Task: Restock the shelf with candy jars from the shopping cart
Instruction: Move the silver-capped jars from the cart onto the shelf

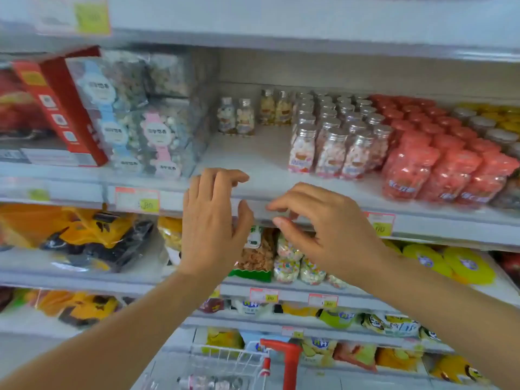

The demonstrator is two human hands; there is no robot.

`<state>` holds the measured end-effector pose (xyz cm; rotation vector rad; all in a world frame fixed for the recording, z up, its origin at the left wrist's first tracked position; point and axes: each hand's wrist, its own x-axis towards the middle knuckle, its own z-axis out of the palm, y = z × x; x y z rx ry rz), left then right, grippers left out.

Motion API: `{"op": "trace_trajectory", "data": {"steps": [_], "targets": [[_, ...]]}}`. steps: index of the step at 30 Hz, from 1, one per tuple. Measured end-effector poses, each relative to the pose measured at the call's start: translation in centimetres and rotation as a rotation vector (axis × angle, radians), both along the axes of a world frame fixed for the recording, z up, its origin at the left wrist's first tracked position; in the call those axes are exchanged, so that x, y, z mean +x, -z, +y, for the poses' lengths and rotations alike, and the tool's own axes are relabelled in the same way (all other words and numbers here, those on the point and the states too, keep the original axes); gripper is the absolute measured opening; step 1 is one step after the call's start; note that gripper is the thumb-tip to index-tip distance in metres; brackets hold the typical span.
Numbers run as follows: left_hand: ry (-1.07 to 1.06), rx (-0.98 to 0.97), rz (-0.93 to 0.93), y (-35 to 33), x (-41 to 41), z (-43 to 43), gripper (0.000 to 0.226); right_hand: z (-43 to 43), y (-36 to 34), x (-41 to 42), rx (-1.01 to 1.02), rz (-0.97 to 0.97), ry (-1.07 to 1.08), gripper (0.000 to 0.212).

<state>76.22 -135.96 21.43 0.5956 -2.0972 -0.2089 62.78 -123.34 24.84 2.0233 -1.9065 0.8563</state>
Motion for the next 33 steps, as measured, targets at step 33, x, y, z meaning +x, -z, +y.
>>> {"op": "trace_trajectory", "data": {"steps": [33], "targets": [[-0.191, 1.488, -0.783, 46.3, 24.4, 1.5, 0.028, -5.1, 52.8, 18.9, 1.018, 0.534, -0.002, 0.042]]}}
